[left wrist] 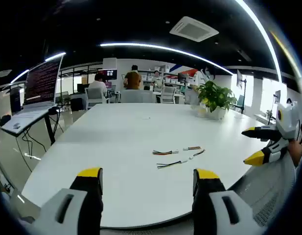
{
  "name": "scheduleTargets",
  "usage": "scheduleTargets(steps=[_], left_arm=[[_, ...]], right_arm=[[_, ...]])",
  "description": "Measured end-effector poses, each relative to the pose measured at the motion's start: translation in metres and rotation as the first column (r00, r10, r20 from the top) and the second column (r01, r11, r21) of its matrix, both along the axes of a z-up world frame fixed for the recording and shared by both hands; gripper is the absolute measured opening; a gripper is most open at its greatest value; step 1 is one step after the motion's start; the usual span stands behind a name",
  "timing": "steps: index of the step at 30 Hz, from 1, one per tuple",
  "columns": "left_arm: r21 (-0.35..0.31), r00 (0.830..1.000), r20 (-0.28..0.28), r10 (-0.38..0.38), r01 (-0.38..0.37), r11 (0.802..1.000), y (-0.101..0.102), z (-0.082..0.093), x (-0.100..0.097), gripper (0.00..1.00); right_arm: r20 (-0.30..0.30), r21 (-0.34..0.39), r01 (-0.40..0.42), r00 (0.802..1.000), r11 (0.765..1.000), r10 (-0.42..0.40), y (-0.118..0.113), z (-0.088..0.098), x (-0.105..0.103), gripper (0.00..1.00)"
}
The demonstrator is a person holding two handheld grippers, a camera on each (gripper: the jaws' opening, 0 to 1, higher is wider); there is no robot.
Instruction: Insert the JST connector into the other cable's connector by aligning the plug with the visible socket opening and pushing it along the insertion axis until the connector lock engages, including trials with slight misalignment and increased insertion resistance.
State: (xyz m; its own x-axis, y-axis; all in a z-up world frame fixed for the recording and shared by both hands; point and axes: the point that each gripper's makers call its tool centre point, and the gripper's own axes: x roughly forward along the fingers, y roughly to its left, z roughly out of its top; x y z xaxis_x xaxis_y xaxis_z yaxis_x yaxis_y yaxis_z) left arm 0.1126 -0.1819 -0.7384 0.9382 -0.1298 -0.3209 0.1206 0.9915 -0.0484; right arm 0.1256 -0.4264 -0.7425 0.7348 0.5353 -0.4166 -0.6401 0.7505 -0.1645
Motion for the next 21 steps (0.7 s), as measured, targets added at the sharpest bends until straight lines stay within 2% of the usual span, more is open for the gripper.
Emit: scheduleTargets(steps=[21], left_arm=[[0.002, 1.0, -0.009, -0.003, 0.003, 1.0, -0.0003, -0.0004, -0.0002, 0.7]], right_arm=[[0.0, -0.002, -0.001, 1.0, 1.0, 0.001, 0.0006, 0.0005, -0.0002, 0.74]])
